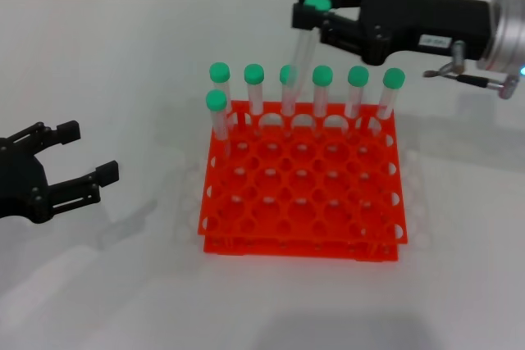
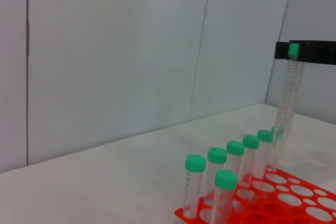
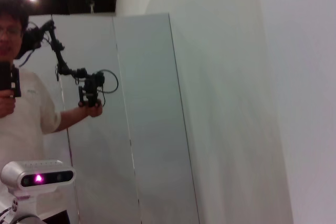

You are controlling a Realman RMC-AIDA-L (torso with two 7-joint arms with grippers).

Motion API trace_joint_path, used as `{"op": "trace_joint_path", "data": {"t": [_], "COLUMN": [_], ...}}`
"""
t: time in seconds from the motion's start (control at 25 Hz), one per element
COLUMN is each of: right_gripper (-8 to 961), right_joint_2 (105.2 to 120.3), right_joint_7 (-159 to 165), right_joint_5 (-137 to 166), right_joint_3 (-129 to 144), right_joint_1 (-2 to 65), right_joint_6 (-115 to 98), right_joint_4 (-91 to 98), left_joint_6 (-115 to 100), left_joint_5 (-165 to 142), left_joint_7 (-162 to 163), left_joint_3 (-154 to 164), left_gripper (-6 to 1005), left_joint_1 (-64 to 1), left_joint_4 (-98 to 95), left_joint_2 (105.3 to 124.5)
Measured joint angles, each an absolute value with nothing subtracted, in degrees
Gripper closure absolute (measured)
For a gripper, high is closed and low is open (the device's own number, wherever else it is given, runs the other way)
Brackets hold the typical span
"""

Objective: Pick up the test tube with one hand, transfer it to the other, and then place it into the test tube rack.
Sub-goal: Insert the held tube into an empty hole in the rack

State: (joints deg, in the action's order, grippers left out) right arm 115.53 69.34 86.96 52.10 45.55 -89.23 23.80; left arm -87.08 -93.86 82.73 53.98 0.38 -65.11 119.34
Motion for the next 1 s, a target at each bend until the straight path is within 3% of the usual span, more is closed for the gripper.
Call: {"op": "trace_joint_path", "data": {"t": [0.2, 1.0], "right_gripper": [696, 695], "right_joint_2": [116.16, 116.19], "right_joint_7": [69.28, 63.6], "right_joint_5": [84.42, 72.08], "right_joint_3": [55.95, 72.4], "right_joint_1": [46.07, 45.71], "right_joint_6": [-86.3, -77.4], "right_joint_4": [23.12, 22.43], "left_joint_6": [-86.59, -86.69], "left_joint_5": [-94.16, -94.8], "left_joint_7": [81.98, 76.64], "left_joint_3": [53.89, 52.89], "left_gripper": [132, 137], "left_joint_1": [-0.04, -3.29], "left_joint_4": [-64.31, -57.37], "left_joint_2": [119.34, 119.32]}}
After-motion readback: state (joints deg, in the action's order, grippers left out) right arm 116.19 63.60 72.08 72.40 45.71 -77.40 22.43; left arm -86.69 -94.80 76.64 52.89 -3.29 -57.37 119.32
